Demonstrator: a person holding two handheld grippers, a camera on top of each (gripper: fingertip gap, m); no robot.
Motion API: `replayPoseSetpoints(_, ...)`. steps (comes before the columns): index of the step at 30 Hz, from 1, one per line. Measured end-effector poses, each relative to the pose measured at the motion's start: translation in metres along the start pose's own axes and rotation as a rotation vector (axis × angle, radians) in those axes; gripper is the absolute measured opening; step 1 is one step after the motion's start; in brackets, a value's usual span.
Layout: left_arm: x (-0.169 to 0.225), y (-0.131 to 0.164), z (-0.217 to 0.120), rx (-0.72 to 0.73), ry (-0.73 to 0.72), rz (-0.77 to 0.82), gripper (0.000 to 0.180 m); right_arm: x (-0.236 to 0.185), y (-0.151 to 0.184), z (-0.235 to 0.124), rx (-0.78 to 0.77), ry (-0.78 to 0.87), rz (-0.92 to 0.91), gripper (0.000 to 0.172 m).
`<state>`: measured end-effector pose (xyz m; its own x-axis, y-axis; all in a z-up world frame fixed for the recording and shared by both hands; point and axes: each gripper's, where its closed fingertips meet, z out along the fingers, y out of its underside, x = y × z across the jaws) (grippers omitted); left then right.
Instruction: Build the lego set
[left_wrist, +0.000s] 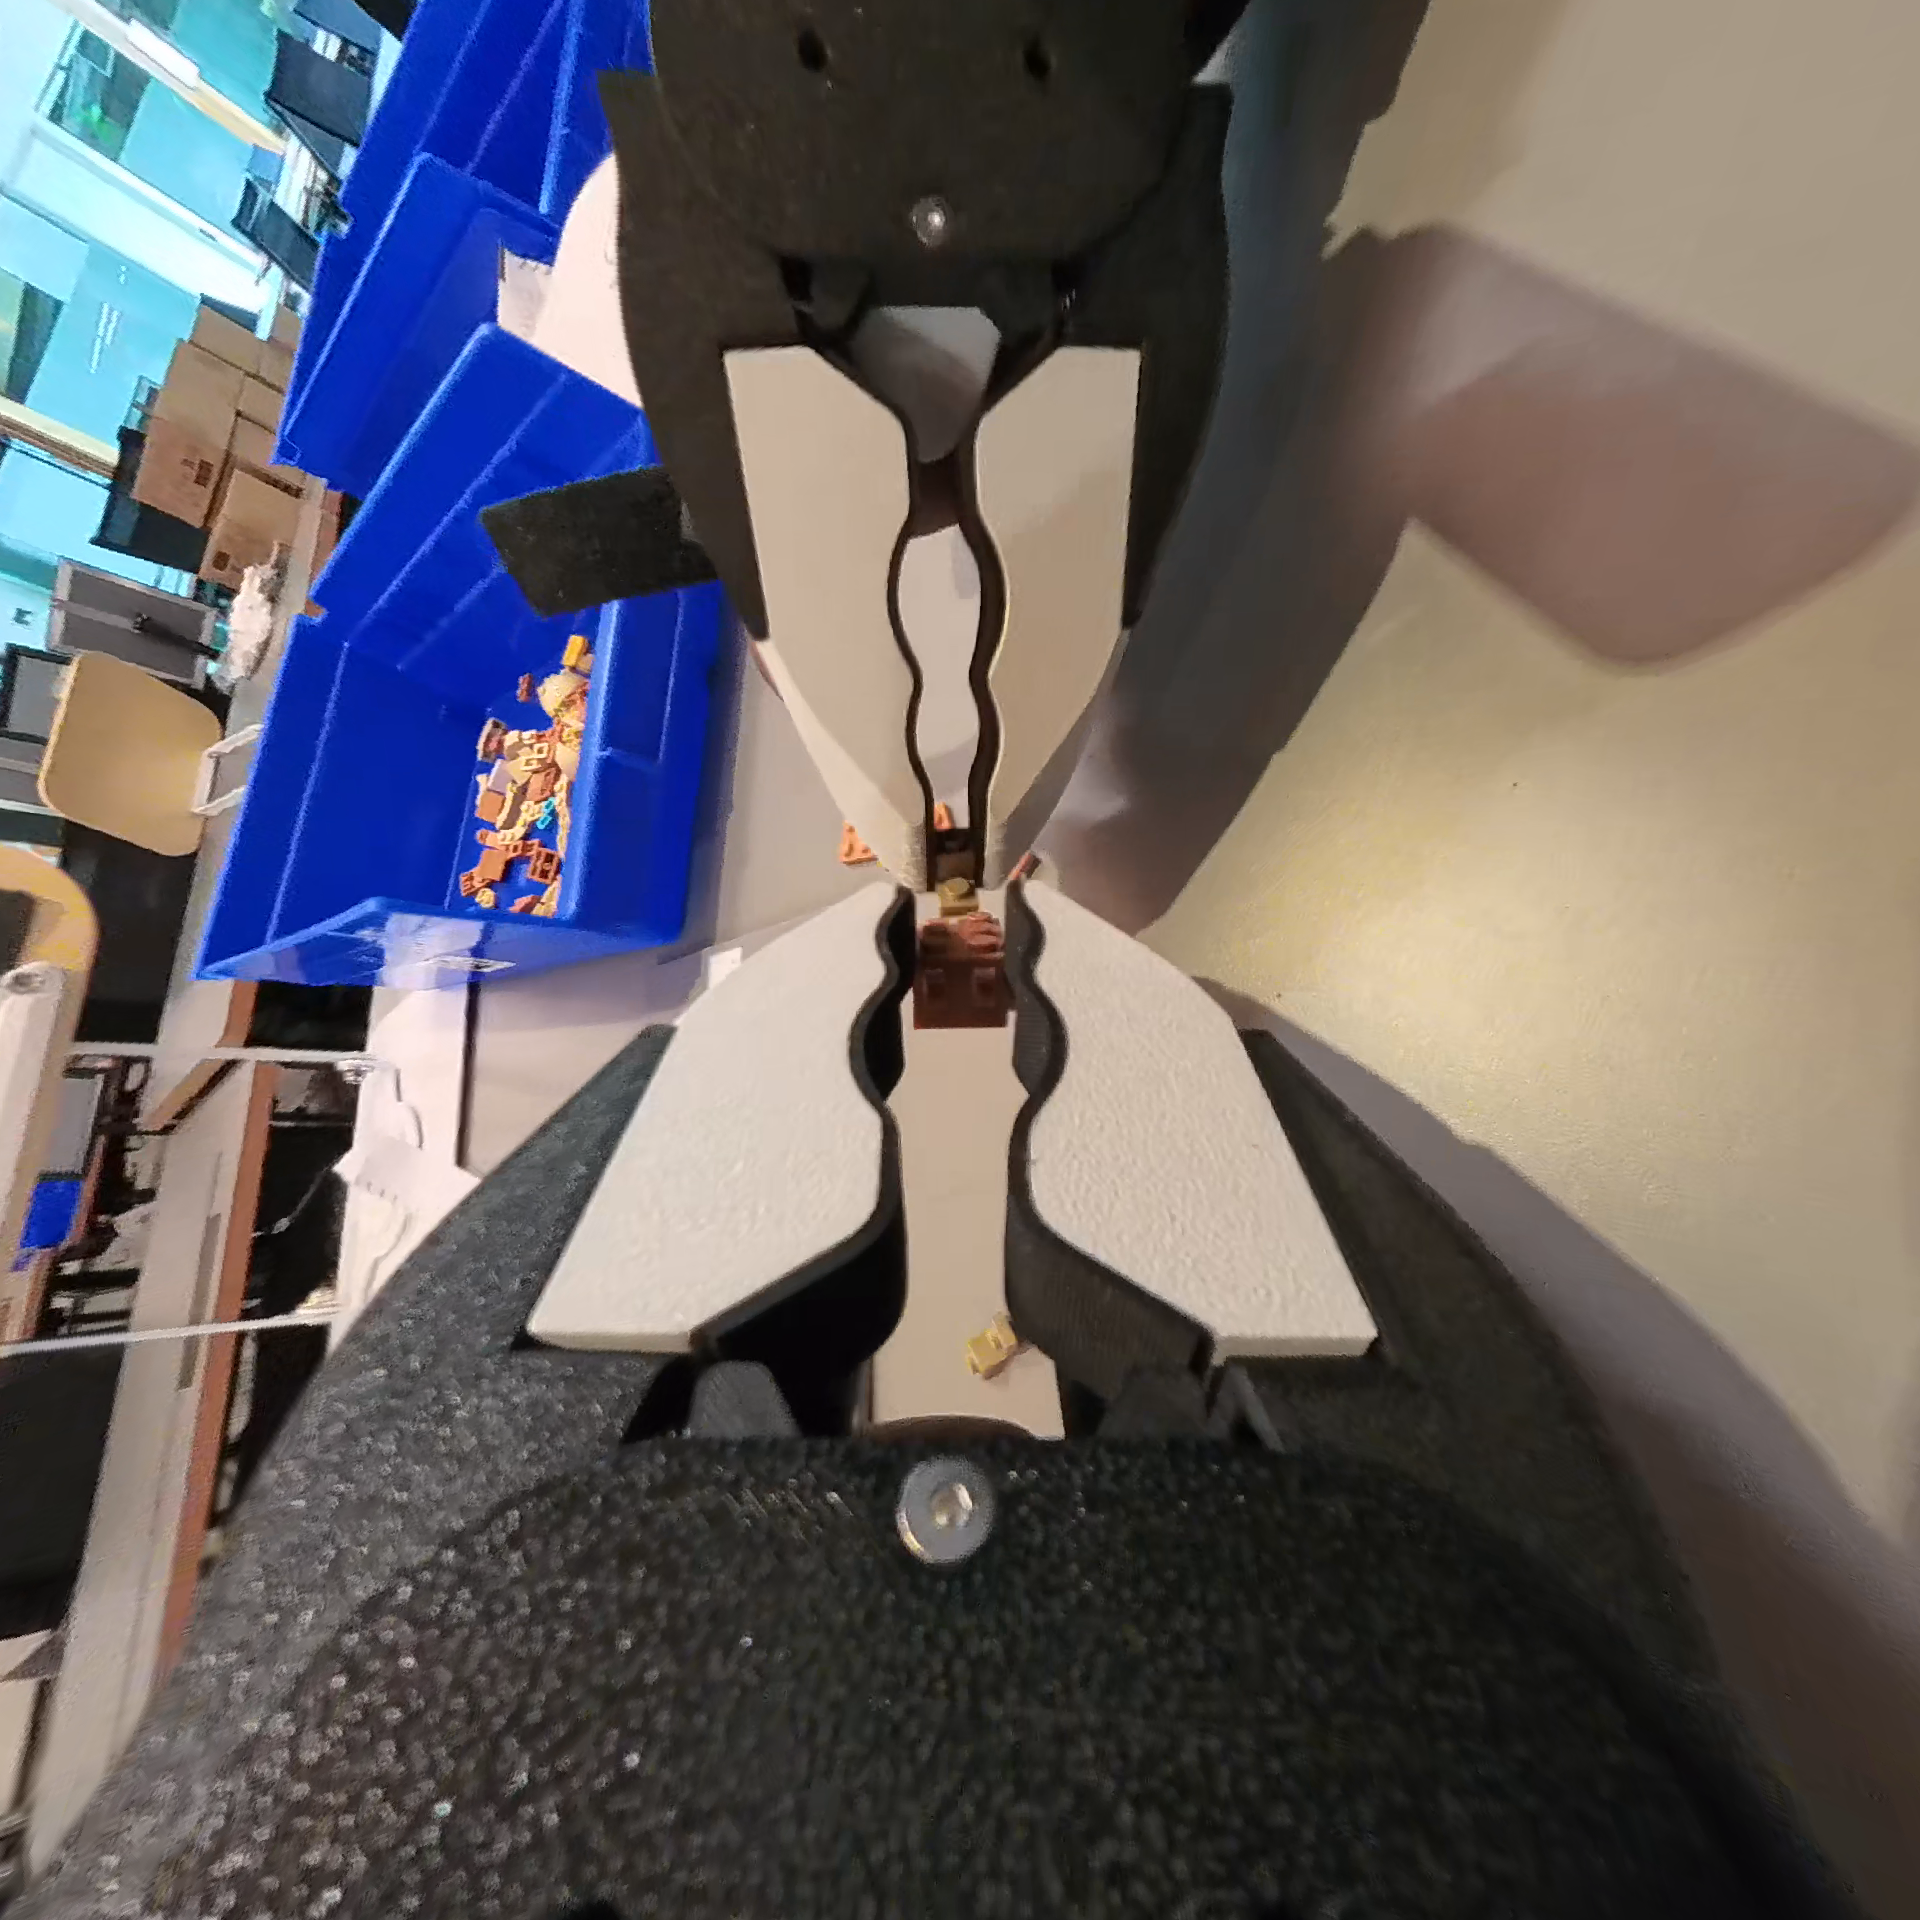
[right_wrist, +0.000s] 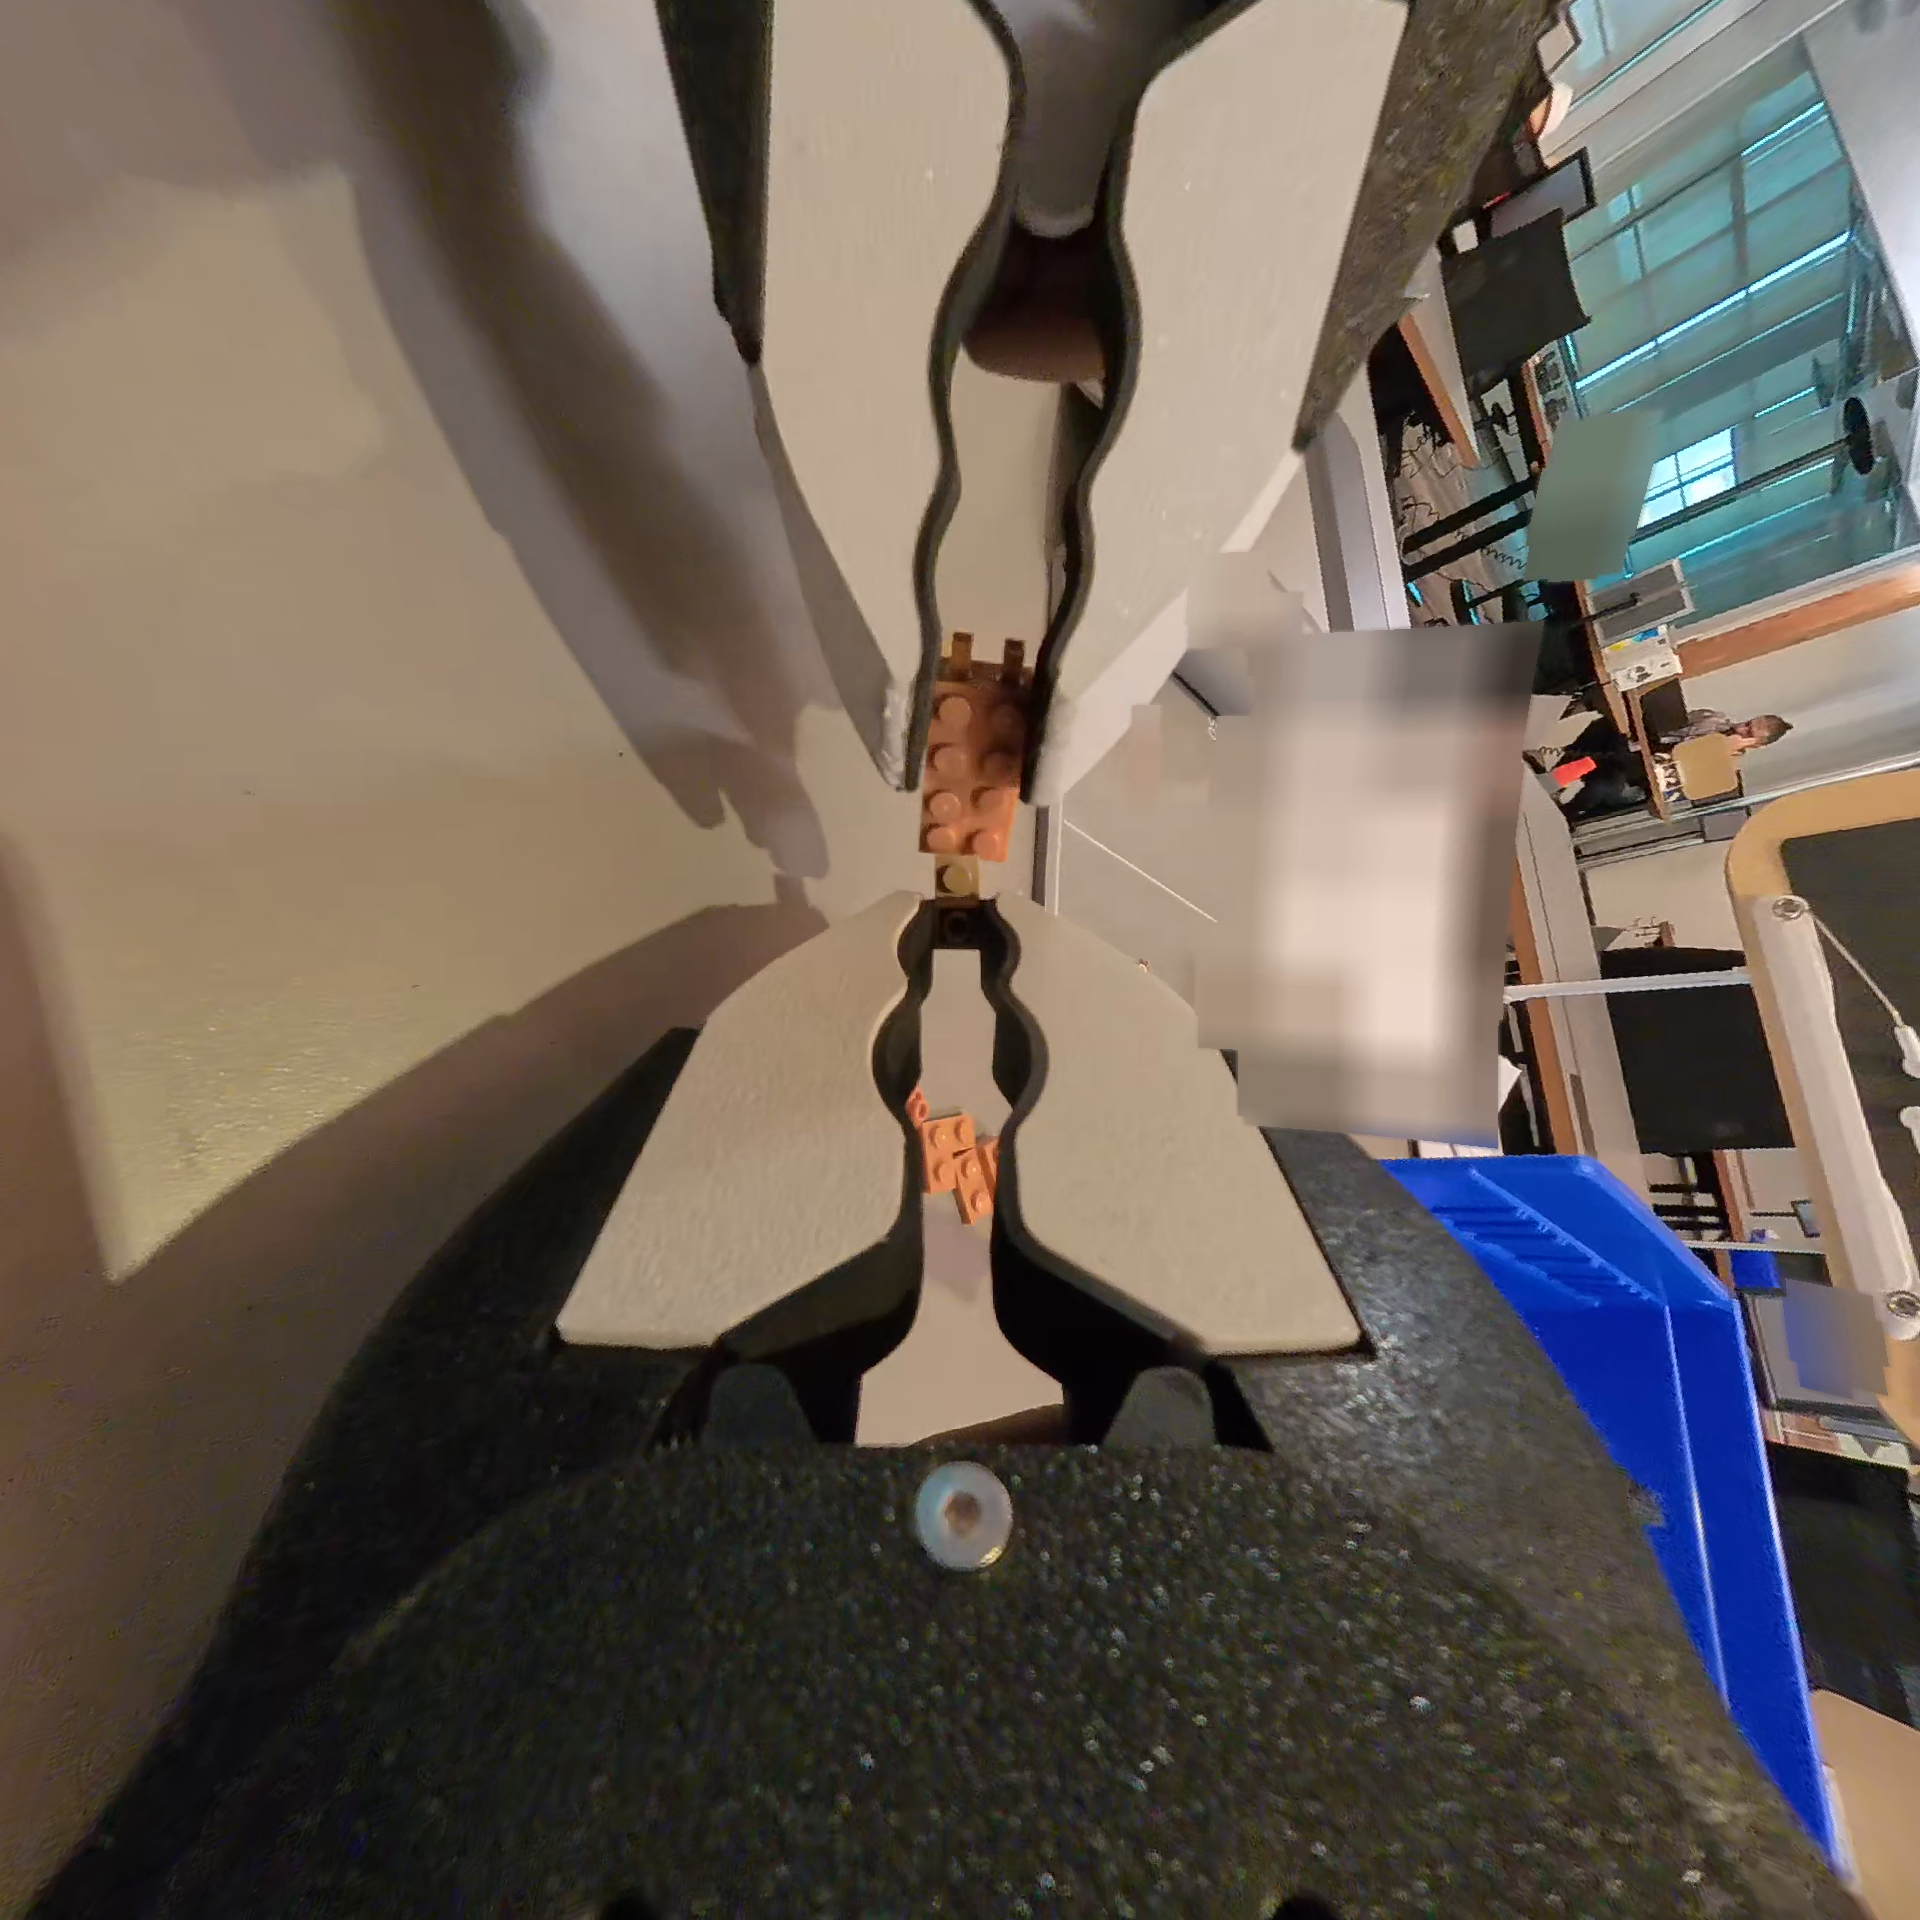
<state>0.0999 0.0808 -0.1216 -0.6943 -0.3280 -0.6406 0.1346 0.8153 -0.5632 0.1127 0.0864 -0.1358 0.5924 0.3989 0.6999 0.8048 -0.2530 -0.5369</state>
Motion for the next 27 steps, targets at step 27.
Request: replayPoseSetpoints(27, 0.018, 0.046, 0.011, -0.176, 0.23, -0.493, 0.027, -0.015, 0.011, 0.002, -0.046, -0.15, 0.118, 0.008)
